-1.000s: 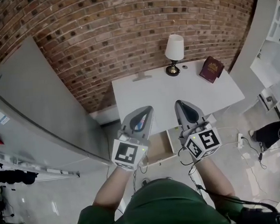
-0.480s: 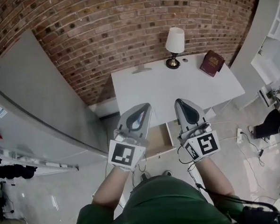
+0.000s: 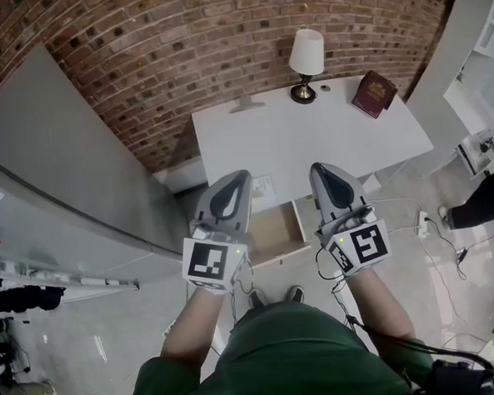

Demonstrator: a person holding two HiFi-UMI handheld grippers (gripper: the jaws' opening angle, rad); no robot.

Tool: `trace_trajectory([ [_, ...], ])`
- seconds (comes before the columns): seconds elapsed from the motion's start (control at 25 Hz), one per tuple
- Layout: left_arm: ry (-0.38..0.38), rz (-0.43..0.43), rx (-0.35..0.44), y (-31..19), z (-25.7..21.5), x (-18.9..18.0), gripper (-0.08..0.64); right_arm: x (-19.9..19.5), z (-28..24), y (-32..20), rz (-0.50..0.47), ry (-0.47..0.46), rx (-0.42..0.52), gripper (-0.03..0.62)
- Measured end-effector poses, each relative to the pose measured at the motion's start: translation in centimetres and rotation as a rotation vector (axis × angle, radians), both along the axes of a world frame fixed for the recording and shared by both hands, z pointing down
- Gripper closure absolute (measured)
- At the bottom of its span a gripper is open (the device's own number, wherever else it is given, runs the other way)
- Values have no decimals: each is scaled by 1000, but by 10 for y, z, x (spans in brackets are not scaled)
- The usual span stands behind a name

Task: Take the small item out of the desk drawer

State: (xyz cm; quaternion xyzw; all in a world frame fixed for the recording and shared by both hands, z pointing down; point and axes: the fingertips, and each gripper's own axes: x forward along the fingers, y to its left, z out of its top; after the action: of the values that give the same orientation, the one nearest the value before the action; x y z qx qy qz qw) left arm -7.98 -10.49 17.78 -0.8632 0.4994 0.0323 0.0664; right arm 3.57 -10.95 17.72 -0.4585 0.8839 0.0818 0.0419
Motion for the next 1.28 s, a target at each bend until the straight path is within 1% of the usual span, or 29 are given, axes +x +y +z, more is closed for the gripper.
trace_trajectory([
  [0.32,19,2,-3,-3,4,-3,552,-5,3,1,1,43,13,591],
  [1.28,36,14,-31,-22,12,-13,552,-4,12,-15,35,35,-28,592],
])
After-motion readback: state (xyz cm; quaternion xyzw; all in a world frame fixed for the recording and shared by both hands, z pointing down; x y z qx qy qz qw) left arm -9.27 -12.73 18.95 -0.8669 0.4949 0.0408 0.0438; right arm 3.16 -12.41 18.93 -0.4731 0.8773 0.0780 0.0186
